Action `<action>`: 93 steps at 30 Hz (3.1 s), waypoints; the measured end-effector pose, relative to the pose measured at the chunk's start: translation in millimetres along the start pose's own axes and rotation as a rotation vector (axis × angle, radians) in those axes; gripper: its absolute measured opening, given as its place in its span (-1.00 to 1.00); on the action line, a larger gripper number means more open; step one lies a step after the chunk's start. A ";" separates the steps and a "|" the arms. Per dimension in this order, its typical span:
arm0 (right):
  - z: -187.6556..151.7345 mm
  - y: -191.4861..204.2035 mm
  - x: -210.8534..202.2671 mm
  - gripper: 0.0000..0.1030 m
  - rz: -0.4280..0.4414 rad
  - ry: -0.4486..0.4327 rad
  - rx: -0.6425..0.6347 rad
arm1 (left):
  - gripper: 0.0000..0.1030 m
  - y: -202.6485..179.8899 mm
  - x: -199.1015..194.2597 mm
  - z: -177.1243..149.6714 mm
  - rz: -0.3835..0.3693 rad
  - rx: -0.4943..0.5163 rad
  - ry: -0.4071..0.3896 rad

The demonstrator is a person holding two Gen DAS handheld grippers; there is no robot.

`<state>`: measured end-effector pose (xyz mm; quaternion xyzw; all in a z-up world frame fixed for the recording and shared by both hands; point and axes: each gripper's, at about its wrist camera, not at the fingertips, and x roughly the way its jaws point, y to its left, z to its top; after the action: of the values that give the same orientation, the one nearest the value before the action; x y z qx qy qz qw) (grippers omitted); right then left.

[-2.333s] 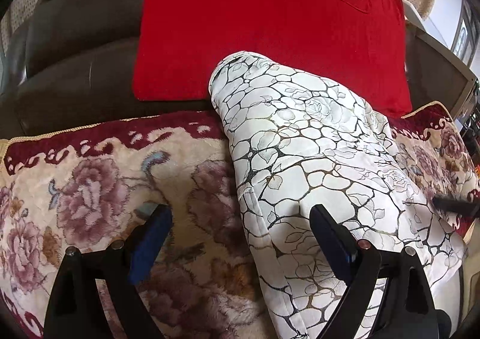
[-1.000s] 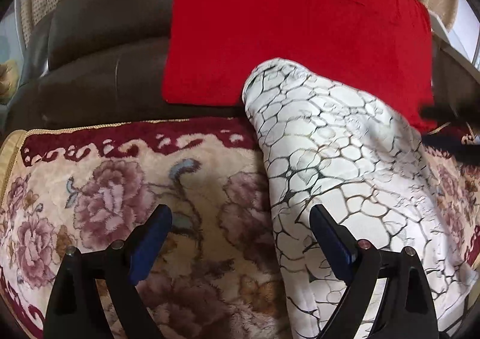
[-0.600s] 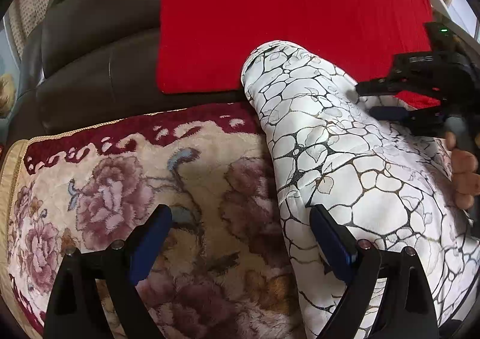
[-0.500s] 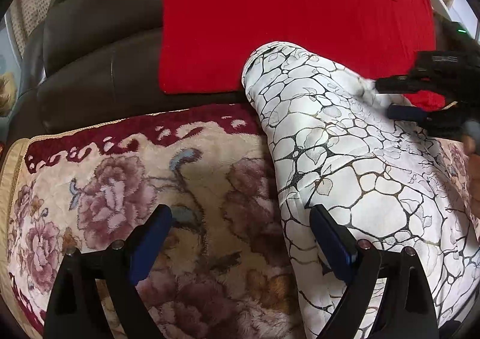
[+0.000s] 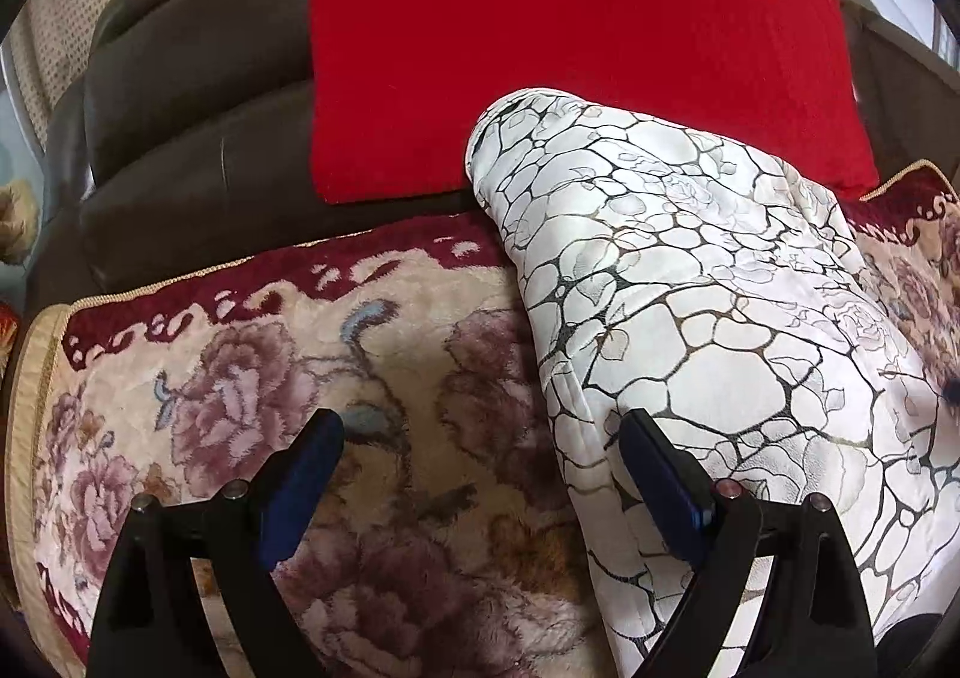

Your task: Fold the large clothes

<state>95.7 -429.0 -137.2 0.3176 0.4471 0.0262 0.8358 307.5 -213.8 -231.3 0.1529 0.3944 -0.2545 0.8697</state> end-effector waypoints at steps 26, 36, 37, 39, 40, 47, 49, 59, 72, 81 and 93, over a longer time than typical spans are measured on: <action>26.8 -71.8 1.6 0.48 -0.019 -0.086 0.160 | 0.81 -5.5 -4.9 5.5 -0.031 0.017 -0.049; 25.9 -117.1 15.8 0.53 0.087 -0.076 0.246 | 0.81 -4.7 2.7 10.1 -0.281 -0.016 0.008; 25.2 -120.3 14.7 0.55 0.096 -0.078 0.253 | 0.81 -5.3 4.8 10.1 -0.301 -0.017 0.019; 24.8 -126.2 16.0 0.55 0.117 -0.072 0.266 | 0.81 -5.1 9.4 10.5 -0.327 -0.032 0.036; 24.7 -128.6 17.8 0.55 0.130 -0.065 0.270 | 0.81 -3.9 11.5 10.8 -0.342 -0.044 0.045; 27.9 -132.3 41.8 0.60 0.234 -0.033 0.282 | 0.81 6.4 25.9 11.8 -0.429 -0.114 0.098; 28.3 -126.4 54.6 0.60 0.283 0.000 0.284 | 0.81 9.3 24.5 13.6 -0.406 -0.104 0.092; 25.7 -97.4 74.0 0.66 0.278 -0.025 0.151 | 0.81 8.9 30.1 12.3 -0.400 -0.093 0.108; 12.7 -84.9 76.4 0.50 0.219 -0.092 0.099 | 0.81 1.6 48.3 6.9 -0.622 -0.224 0.176; 6.4 -79.3 67.4 0.28 0.183 -0.115 0.078 | 0.64 -6.1 41.1 4.3 -0.611 -0.247 0.112; 8.0 -23.7 44.7 -0.01 0.188 -0.143 -0.009 | -0.05 12.3 19.4 3.1 -0.638 -0.255 0.062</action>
<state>122.8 -437.3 -179.8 0.3556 0.3545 0.0837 0.8607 327.1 -211.3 -243.3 -0.0803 0.4771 -0.4575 0.7460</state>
